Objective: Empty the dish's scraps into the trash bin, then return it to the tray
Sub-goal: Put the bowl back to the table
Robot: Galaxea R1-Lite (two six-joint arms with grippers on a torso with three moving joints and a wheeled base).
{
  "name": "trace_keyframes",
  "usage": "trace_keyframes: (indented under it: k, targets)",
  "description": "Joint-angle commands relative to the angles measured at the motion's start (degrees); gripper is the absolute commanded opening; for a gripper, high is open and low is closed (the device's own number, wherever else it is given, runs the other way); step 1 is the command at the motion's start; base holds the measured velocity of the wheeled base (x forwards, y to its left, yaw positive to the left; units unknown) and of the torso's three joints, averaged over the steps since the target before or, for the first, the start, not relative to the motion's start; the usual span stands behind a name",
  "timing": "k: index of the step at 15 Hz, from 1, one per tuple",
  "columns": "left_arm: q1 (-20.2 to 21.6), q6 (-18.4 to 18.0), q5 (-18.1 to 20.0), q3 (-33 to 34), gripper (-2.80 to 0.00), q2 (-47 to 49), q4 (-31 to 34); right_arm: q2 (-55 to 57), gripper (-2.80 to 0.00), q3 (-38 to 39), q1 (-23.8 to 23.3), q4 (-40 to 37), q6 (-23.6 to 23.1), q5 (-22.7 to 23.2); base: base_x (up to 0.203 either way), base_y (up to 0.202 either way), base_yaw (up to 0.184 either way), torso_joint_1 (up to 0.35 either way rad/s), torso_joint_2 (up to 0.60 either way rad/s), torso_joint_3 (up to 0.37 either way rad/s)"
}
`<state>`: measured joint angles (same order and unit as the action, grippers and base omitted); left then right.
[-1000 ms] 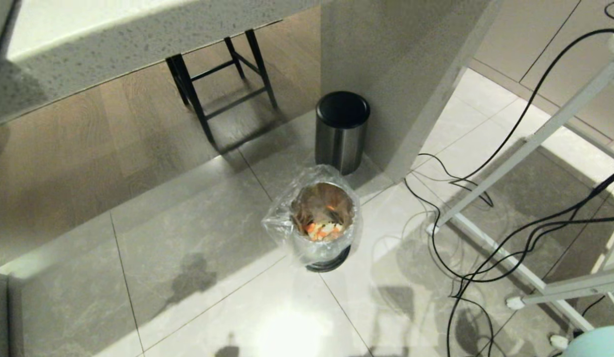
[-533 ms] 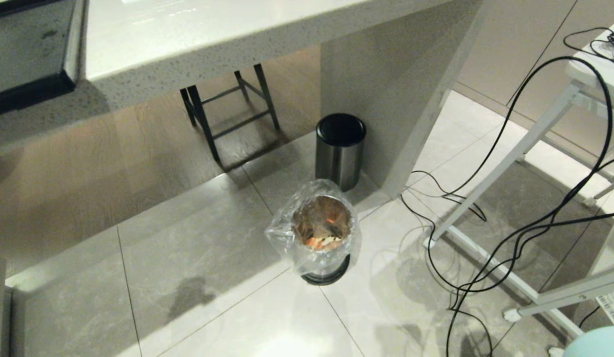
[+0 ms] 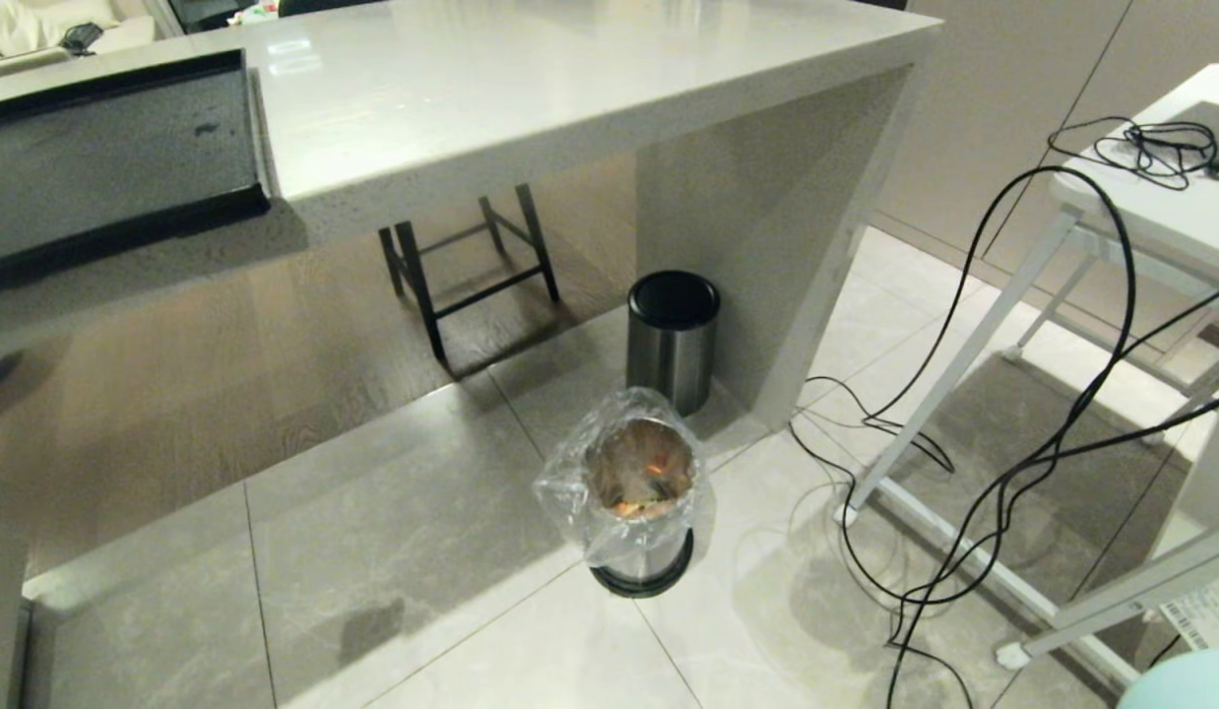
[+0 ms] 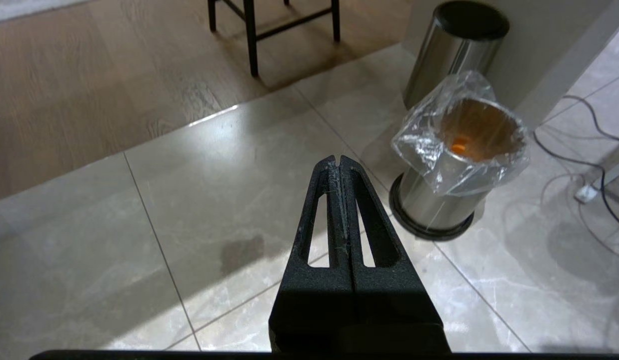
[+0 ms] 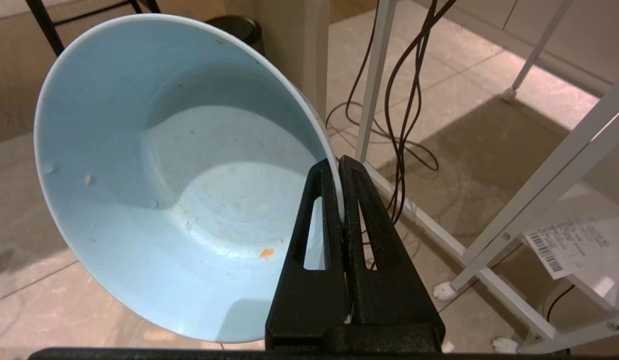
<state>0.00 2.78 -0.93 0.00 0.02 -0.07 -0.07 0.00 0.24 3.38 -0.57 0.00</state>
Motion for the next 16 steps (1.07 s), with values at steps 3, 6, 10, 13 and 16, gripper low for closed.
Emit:
trace_keyframes:
  k: [3, 6, 10, 13, 16]
  targets:
    - [0.0, 0.3, -0.04, 0.0, -2.8, 0.06, -0.01, 0.07, -2.8, 0.0, 0.02, 0.05, -0.05, 0.02, 0.0, 0.0, 0.0, 0.0, 0.0, 0.198]
    - [0.0, 0.38, -0.04, 0.0, -2.8, 0.06, -0.01, 0.07, -2.8, 0.0, 0.02, 0.05, -0.05, 0.09, 0.0, 0.0, 0.0, 0.002, 0.0, 0.201]
    - [0.0, 0.38, -0.04, 0.0, -2.8, 0.06, -0.01, 0.07, -2.8, 0.0, 0.02, 0.05, 0.04, 0.09, 0.0, 0.0, 0.0, 0.001, 0.0, 0.199]
    - [0.0, 0.39, -0.04, 0.0, -2.8, 0.06, -0.01, 0.07, -2.8, 0.0, 0.02, 0.05, -0.02, 0.0, 0.0, 0.0, 0.0, 0.0, 0.0, 0.0]
    - [0.0, 0.38, -0.04, 0.0, -2.8, 0.06, -0.01, 0.07, -2.8, 0.0, -0.06, 0.05, -0.05, 0.0, 0.0, 0.0, 0.0, 0.0, 0.0, 0.0]
